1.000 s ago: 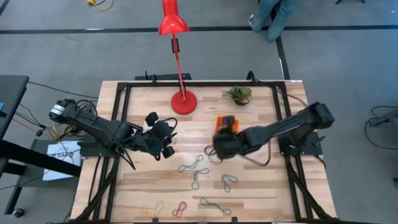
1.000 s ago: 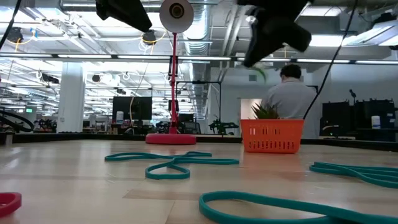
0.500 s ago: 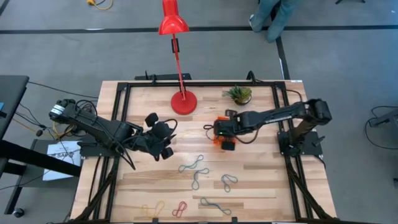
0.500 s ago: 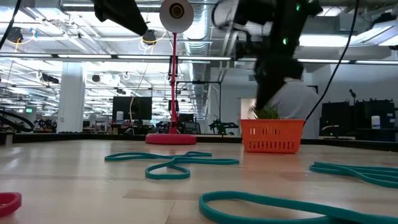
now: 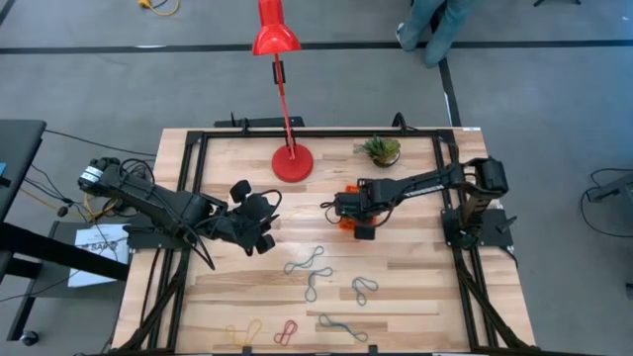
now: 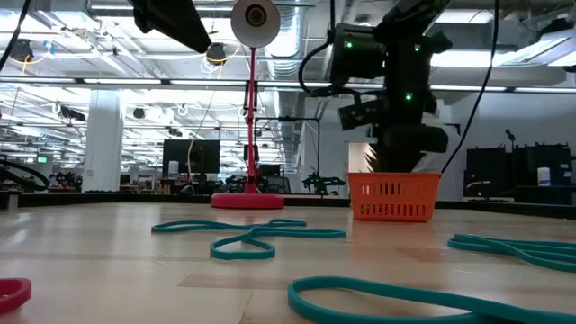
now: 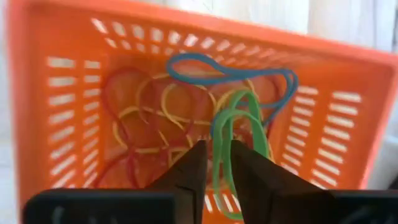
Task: Pick and place items into bin
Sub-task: Put the yellow rubberband into the orange basket
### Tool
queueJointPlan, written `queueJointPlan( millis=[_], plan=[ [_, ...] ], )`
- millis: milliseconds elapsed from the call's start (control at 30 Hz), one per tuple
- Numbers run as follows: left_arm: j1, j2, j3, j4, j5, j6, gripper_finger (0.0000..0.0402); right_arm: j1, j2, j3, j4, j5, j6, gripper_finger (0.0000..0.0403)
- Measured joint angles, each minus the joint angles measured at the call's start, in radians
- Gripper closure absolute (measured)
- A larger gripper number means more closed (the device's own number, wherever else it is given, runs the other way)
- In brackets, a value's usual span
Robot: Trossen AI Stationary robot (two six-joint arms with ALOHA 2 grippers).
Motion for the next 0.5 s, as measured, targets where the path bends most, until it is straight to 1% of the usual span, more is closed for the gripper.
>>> queueJointPlan(
  millis=[167, 300, 367, 433, 500],
  plan=[
    [0.000, 0.000, 0.000, 0.000, -0.001, -0.019, 0.0297, 0.022, -0.019, 0.064, -0.057, -0.011, -0.025, 0.0314],
    [0.000, 0.000, 0.000, 0.000, 0.000, -0.026, 0.0297, 0.051, -0.036, 0.109, -0.074, -0.012, -0.059, 0.0310],
    [-0.001, 0.000, 0.000, 0.000, 0.021, -0.027, 0.0297, 0.066, -0.042, 0.135, -0.061, -0.019, -0.059, 0.0310],
    [-0.001, 0.000, 0.000, -0.001, 0.057, -0.032, 0.0297, 0.082, -0.056, 0.136, -0.099, -0.055, -0.060, 0.0310],
    [-0.003, 0.000, 0.000, -0.002, 0.093, -0.038, 0.0297, 0.099, -0.061, 0.143, -0.083, -0.105, -0.076, 0.0310]
  ],
)
